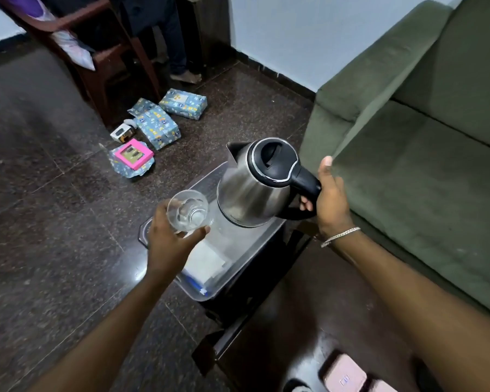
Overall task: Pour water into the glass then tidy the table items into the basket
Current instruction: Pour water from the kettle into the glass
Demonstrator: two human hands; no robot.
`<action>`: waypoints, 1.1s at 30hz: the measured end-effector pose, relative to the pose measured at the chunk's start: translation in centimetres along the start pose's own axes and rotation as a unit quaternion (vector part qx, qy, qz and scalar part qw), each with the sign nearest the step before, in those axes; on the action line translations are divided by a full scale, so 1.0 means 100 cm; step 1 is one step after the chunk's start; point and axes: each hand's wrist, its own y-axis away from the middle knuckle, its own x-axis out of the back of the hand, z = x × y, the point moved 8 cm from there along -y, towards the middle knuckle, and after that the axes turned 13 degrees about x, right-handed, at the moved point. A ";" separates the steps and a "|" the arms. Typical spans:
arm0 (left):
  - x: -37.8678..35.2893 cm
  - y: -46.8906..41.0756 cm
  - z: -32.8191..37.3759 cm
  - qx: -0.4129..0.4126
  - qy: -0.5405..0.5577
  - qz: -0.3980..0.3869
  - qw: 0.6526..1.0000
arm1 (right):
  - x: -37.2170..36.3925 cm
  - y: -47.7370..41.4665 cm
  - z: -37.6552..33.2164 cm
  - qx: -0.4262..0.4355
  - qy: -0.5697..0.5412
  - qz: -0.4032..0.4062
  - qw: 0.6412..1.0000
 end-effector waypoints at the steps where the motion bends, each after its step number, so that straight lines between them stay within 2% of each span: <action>1: -0.002 0.013 0.013 -0.014 0.001 -0.013 1.000 | 0.017 0.000 -0.015 0.009 -0.005 0.002 1.000; 4: -0.026 0.052 0.043 -0.042 -0.001 -0.075 0.996 | 0.078 0.000 -0.054 0.020 0.012 0.005 1.000; 7: -0.083 0.086 0.057 -0.064 -0.021 -0.150 0.986 | 0.145 0.003 -0.086 0.052 0.064 -0.015 0.997; 10: -0.153 0.116 0.052 -0.069 -0.027 -0.224 0.972 | 0.208 0.013 -0.101 0.052 0.158 -0.030 0.986; 14: -0.250 0.162 0.031 -0.070 -0.042 -0.311 0.947 | 0.291 0.039 -0.092 0.016 0.310 -0.066 0.948; 22: -0.377 0.227 -0.005 -0.090 -0.090 -0.375 0.918 | 0.394 0.090 -0.041 -0.052 0.416 -0.110 0.901; 33: -0.424 0.268 -0.039 -0.102 -0.147 -0.388 0.904 | 0.412 0.123 -0.007 -0.020 0.515 -0.166 0.841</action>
